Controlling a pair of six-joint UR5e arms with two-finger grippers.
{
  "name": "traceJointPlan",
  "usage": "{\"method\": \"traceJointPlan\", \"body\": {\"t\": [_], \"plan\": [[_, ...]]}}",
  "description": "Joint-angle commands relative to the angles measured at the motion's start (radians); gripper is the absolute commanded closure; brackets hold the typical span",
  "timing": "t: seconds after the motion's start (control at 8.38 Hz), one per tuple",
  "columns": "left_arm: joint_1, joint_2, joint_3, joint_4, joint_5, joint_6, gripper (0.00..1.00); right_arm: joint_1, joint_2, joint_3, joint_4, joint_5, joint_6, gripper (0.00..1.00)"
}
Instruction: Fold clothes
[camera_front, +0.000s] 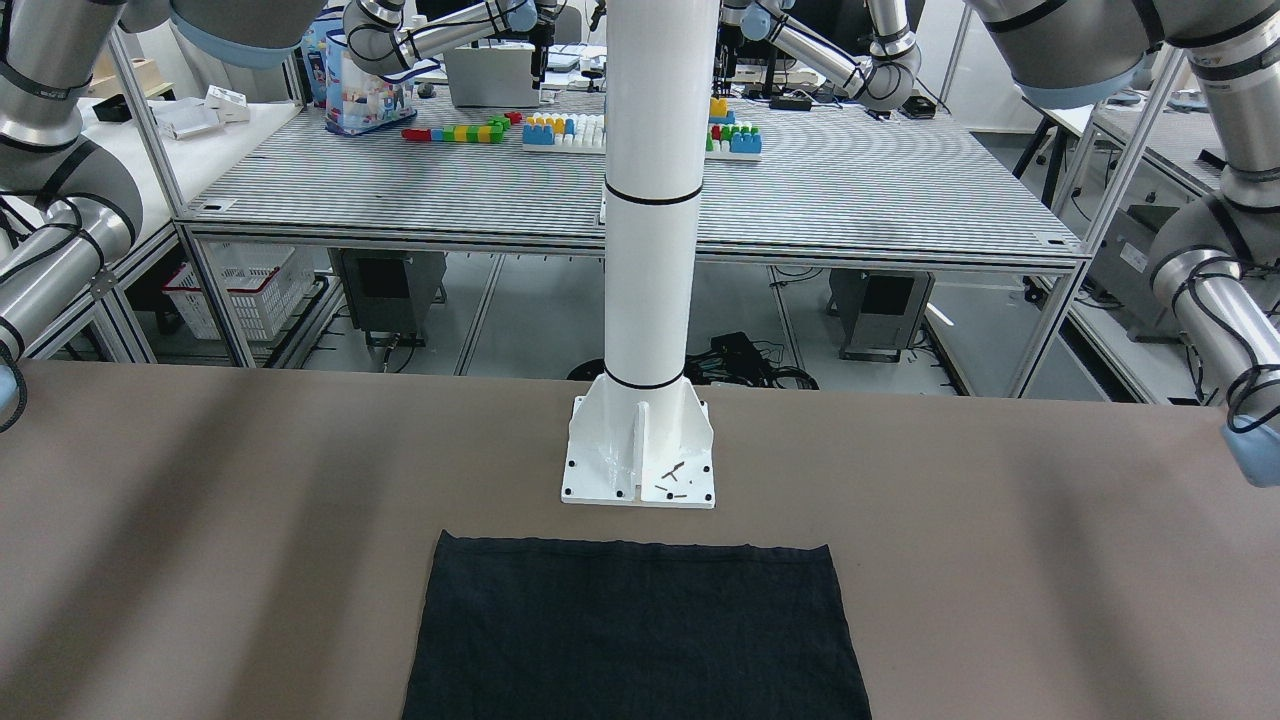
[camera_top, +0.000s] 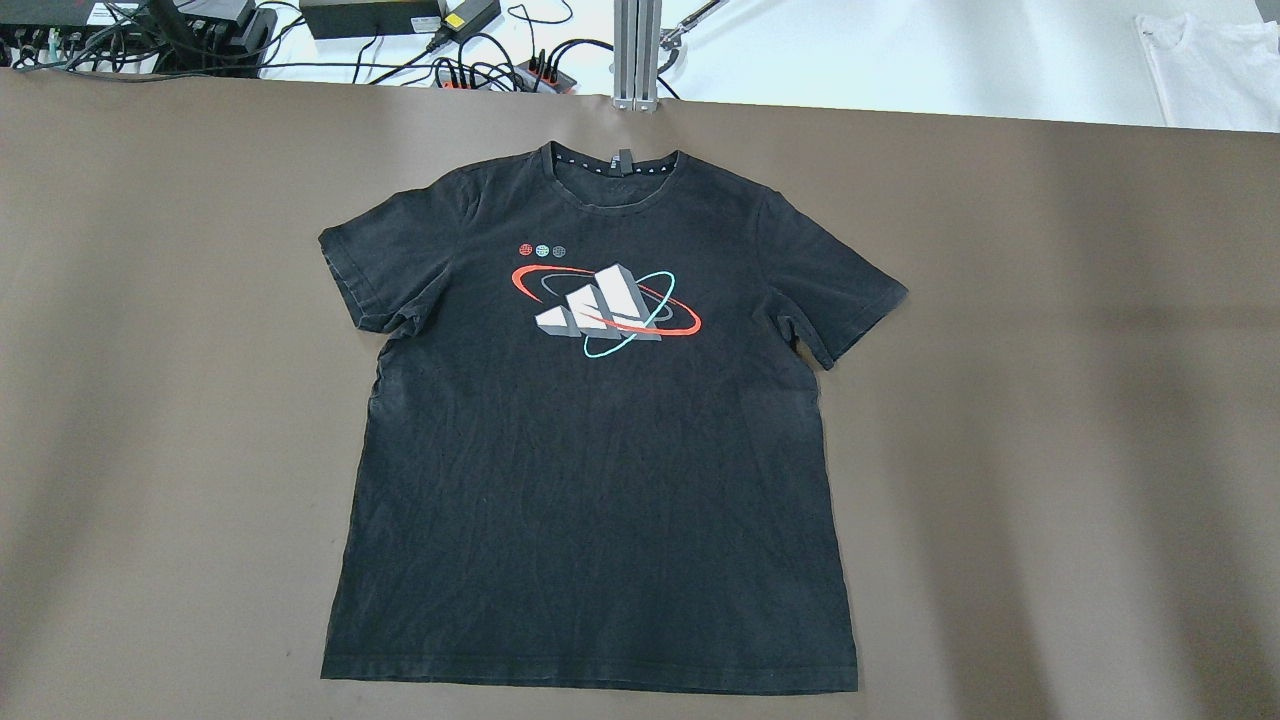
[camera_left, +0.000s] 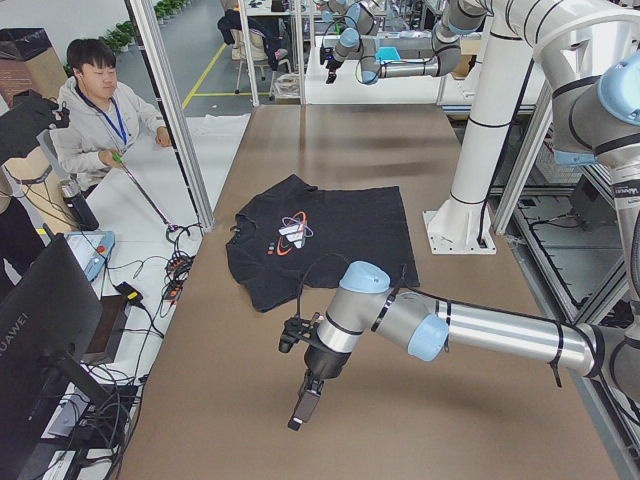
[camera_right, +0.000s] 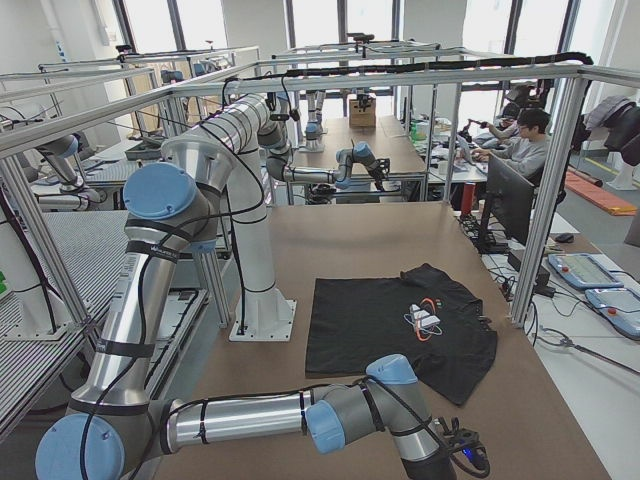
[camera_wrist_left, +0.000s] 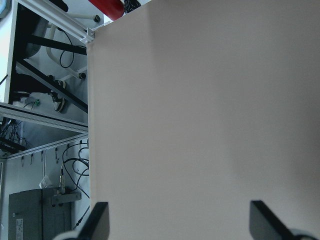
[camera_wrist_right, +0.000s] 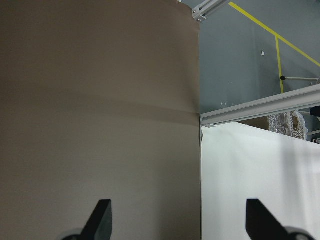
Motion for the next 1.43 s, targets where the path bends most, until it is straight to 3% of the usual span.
{"method": "traceJointPlan", "body": {"t": [0.0,0.6,1.31], "plan": [[0.0,0.003,-0.003,0.0,0.001,0.0,0.0,-0.003,-0.001,0.001,0.0,0.001,0.001,0.06],[0.003,0.0,-0.008,0.001,-0.044,0.002,0.0,-0.078,0.047,0.001,0.003,0.015,0.007,0.06],[0.006,-0.073,0.014,-0.01,-0.048,0.006,0.0,-0.11,0.036,0.006,0.014,0.044,0.007,0.06]]}}
